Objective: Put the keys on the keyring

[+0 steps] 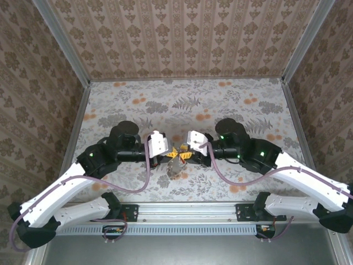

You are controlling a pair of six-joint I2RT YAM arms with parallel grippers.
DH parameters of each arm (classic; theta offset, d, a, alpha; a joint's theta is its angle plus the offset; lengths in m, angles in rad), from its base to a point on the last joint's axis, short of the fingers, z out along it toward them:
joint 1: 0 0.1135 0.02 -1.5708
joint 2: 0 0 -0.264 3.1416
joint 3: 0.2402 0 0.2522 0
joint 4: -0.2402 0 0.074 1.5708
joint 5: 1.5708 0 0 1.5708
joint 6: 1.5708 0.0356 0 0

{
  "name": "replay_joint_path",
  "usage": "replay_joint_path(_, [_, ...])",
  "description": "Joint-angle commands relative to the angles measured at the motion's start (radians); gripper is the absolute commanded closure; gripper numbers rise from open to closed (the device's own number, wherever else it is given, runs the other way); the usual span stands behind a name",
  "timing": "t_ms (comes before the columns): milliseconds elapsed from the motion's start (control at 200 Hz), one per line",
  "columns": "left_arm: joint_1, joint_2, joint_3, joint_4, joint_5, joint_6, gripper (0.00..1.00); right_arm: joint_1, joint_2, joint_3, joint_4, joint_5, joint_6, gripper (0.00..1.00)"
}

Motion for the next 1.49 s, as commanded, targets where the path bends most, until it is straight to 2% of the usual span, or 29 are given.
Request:
replay_joint_path(0, [0.038,-0.044,-0.017,0.091,0.105,-0.042,1.0,-0.006,-0.065,-0.075,0.132,-0.017,0.072,0.71])
replay_joint_path(140, [0.086,-0.071,-0.065,0.198,0.227,-0.116,1.0,-0.007,-0.081,-0.118,0.194,-0.083,0.11,0.76])
replay_joint_path(335, [0.131,-0.092,-0.12,0.345,0.334,-0.217,1.0,-0.007,-0.069,-0.143,0.274,-0.183,0.134,0.77])
replay_joint_path(435, [0.145,-0.098,-0.135,0.388,0.382,-0.248,1.0,-0.01,-0.046,-0.132,0.277,-0.165,0.138,0.78])
replay_joint_path(680, [0.159,-0.093,-0.114,0.363,0.421,-0.246,1.0,-0.025,-0.03,-0.138,0.288,-0.117,0.152,0.78])
replay_joint_path(895, [0.159,-0.087,-0.11,0.383,0.448,-0.259,1.0,-0.039,-0.034,-0.143,0.317,-0.136,0.166,0.76])
replay_joint_path(1235, [0.159,-0.092,-0.118,0.397,0.403,-0.269,1.0,-0.039,-0.014,-0.142,0.347,-0.192,0.178,0.8])
replay_joint_path(1395, [0.163,-0.101,-0.121,0.361,0.286,-0.252,1.0,-0.04,-0.036,-0.16,0.342,-0.154,0.183,0.8])
replay_joint_path(1490, [0.166,-0.114,-0.13,0.307,0.216,-0.255,1.0,-0.047,-0.073,-0.192,0.334,-0.097,0.195,0.73])
